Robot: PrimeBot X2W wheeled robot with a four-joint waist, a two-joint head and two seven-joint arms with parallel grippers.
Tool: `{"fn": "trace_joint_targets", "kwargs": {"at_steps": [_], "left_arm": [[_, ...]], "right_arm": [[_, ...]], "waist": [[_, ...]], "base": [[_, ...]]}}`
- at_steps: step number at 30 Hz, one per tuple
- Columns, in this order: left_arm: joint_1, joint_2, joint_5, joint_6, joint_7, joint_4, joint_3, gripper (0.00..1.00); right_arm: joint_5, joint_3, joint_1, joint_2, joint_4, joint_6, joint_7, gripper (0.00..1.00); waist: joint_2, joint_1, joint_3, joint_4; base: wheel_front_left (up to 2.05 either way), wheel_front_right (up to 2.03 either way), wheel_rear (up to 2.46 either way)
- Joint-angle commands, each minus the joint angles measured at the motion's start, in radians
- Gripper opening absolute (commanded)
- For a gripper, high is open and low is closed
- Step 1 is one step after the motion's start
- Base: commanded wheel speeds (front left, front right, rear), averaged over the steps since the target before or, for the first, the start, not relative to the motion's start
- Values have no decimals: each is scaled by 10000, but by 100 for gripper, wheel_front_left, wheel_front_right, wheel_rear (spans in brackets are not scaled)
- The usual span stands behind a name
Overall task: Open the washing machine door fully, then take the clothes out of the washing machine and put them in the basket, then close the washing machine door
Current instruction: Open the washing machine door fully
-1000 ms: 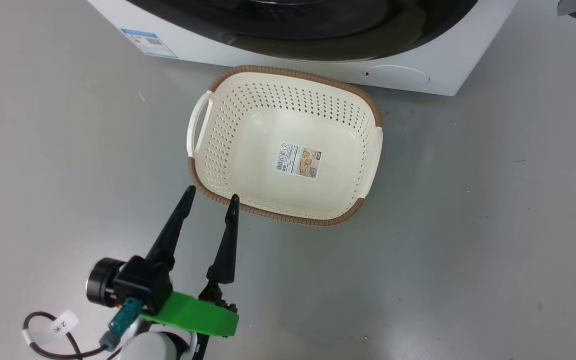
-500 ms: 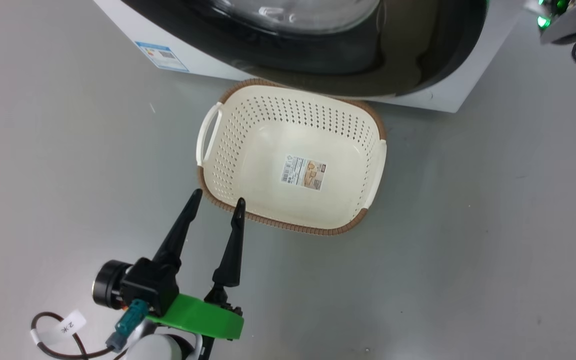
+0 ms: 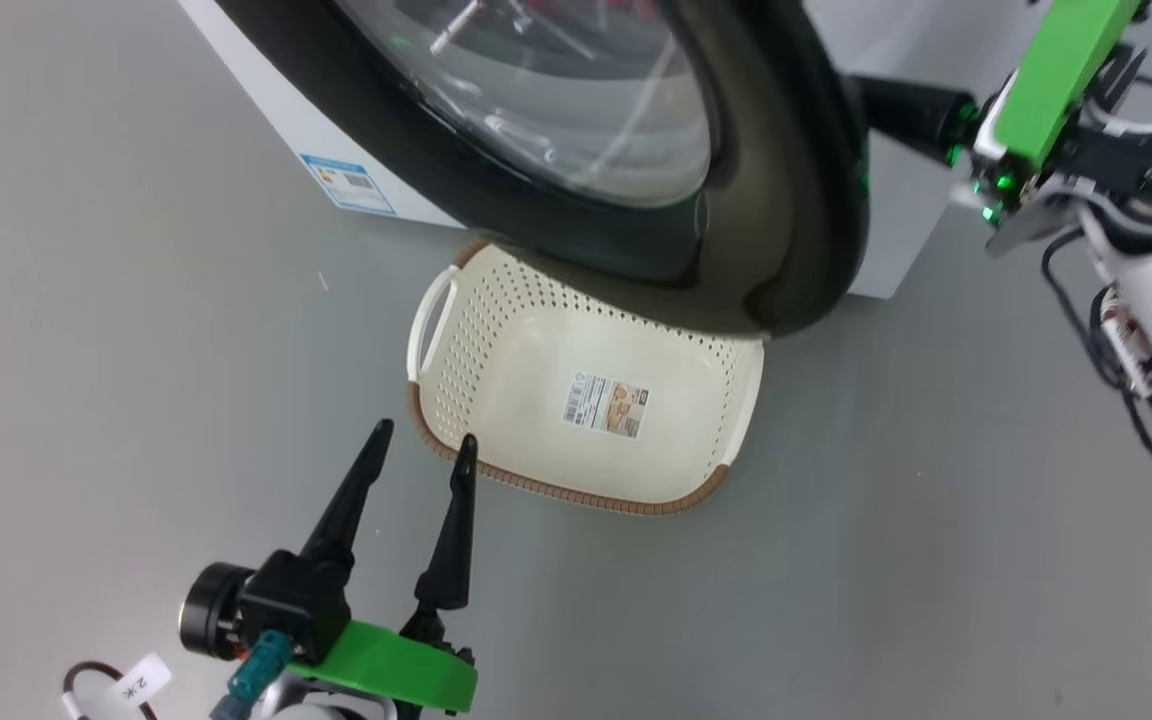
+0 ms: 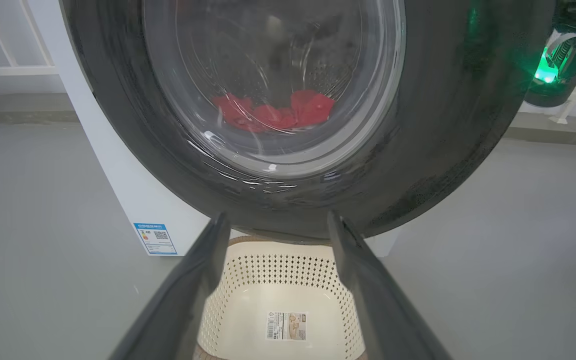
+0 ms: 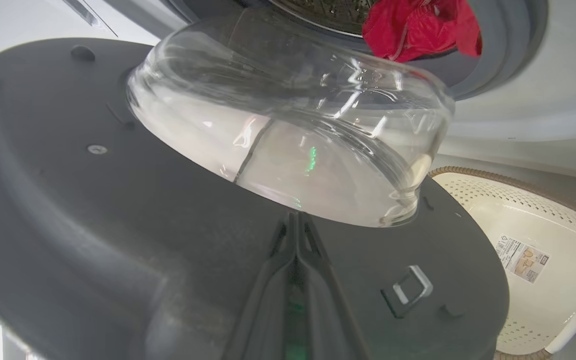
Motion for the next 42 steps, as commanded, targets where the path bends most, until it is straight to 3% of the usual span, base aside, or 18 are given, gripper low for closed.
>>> {"fn": "trace_joint_targets", "kwargs": {"at_steps": [1,13,42], "left_arm": [[138,123,61,71,-90,-204,356,100],[733,123,139,82,-90,-196,493,100],[1682,123,198,272,-90,-219,927,100]], "right_arm": [[-87,53,227,260,-362,67,91,0],[-145,87,1942,597,-1494,67,304,0],[-689,341,4066,1636,-2813,67,364,0]], "waist": [[0,-1,-219,37],[0,-1,-1035,354],[0,-1,-2168,2175]], "base": [[0,0,0],[0,0,0],[0,0,0]]}}
